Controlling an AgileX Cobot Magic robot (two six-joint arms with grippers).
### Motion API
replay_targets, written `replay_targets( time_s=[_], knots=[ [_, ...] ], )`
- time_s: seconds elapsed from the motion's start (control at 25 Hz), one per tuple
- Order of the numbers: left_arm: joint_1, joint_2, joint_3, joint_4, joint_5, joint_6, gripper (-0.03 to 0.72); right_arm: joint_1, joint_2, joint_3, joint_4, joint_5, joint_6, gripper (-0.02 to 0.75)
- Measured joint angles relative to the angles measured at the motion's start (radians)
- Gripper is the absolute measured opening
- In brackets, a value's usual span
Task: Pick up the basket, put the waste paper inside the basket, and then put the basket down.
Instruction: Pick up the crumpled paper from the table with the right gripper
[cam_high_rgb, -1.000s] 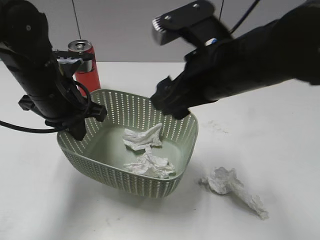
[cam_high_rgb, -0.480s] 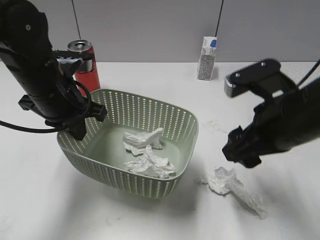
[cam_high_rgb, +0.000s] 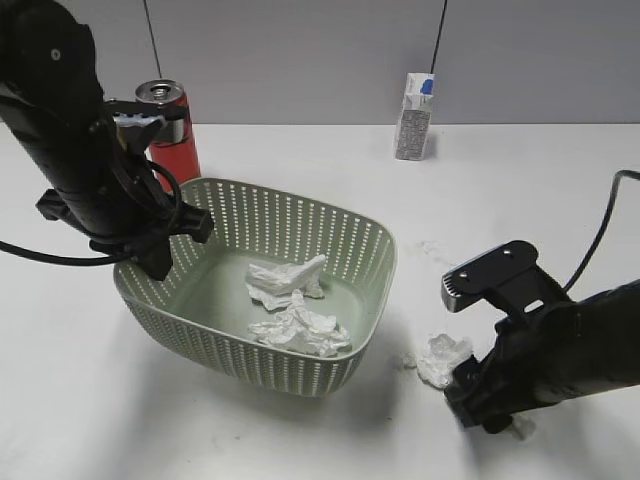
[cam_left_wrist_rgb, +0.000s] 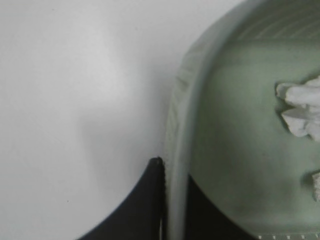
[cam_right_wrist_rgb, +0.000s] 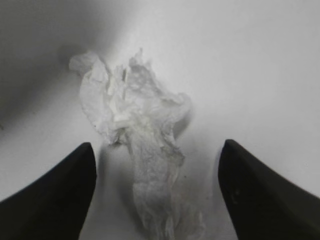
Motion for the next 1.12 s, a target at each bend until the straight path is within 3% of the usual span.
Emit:
replay_targets(
  time_s=[0.12,0.2,0.36,0.44,0.8,1.12],
  knots=[
    [0.0,0.0,0.0,0.0,0.001,0.0,-0.001,0.0,0.037,-0.001,0.001,-0.02,0.0,0.483],
    [0.0,0.0,0.0,0.0,0.003,0.0,-0.001,0.0,0.041,-0.002,0.002,-0.033,0.0,0.368],
    [0.0,0.0,0.0,0.0,0.004,0.0,-0.001,0.0,0.019,-0.001,0.002,-0.021,0.0,0.067],
    [0.0,0.0,0.0,0.0,0.004,0.0,-0.001,0.0,-0.024,-0.005,0.002,-0.01,0.0,0.015],
    [0.0,0.0,0.0,0.0,0.004,0.0,-0.001,0.06,-0.324,-0.237,0.002,-0.04,-0.01,-0.004],
    [0.0,0.0,0.0,0.0,0.002,0.0,-0.001,0.259,-0.154,-0.405,0.002,-0.06,-0.012,0.005]
  ],
)
